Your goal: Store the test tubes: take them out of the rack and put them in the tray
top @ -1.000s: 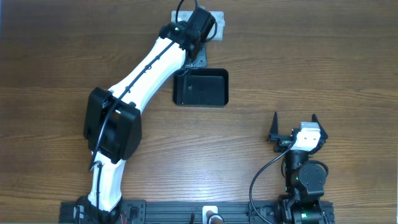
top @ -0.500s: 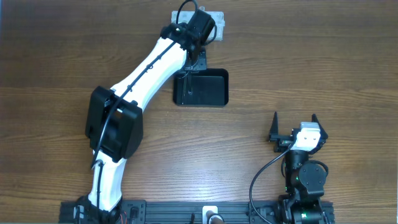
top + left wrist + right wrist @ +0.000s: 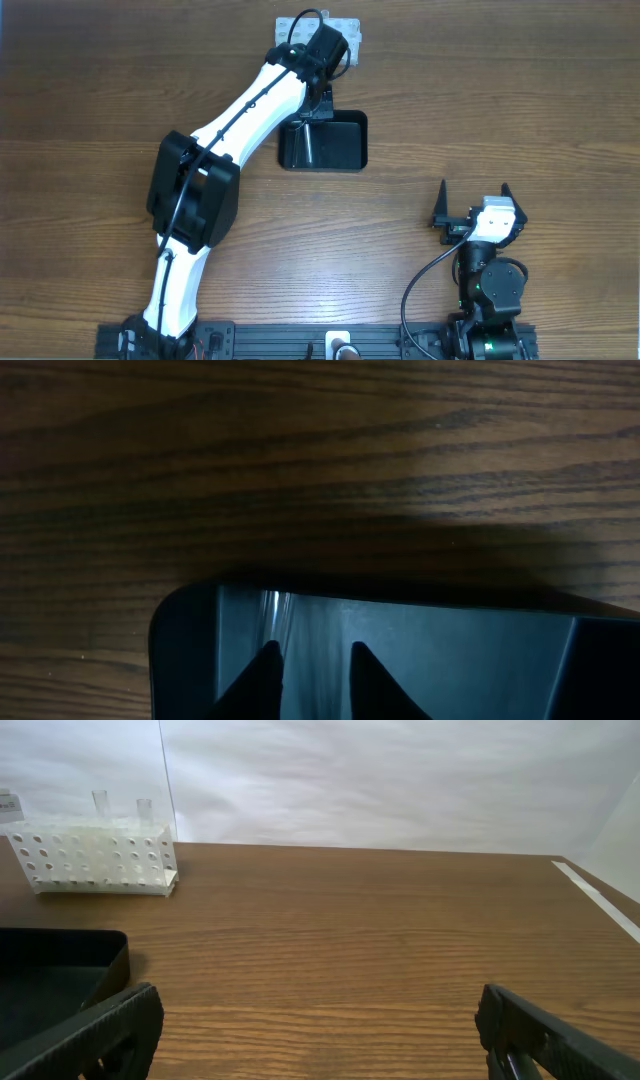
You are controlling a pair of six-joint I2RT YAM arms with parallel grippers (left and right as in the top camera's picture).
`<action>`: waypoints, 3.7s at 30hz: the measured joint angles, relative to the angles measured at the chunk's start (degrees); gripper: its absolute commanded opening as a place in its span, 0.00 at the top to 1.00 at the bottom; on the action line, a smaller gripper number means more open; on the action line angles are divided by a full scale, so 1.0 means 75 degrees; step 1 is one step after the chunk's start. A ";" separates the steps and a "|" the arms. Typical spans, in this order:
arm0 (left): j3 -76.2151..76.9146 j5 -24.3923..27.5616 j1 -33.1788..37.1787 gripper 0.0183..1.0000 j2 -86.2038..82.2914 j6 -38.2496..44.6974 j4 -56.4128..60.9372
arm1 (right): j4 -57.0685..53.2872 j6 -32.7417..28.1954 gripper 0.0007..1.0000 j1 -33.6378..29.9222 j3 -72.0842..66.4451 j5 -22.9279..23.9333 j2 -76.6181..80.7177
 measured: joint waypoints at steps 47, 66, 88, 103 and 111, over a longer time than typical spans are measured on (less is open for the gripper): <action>-1.0287 0.0807 0.4135 0.00 -1.1986 0.4441 0.8714 | 0.0000 -0.0003 0.01 0.0000 0.0000 0.0000 -0.0003; -1.4551 0.1964 0.4561 0.00 -1.7028 0.4529 0.7799 | 0.0000 -0.0003 0.01 0.0000 0.0000 -0.0003 0.0000; -1.4554 0.2028 0.4564 0.00 -1.7150 0.4529 0.7289 | 0.0000 0.0003 0.01 0.0000 0.0000 0.0000 0.0000; -1.4554 0.2028 0.4564 0.00 -1.7150 0.4529 0.7286 | 0.0061 -0.0003 0.01 0.0000 0.0000 0.0000 0.0000; -1.4554 0.2028 0.4564 0.00 -1.7150 0.4529 0.7286 | 0.0595 0.0003 0.01 0.0003 0.0000 0.0000 0.0000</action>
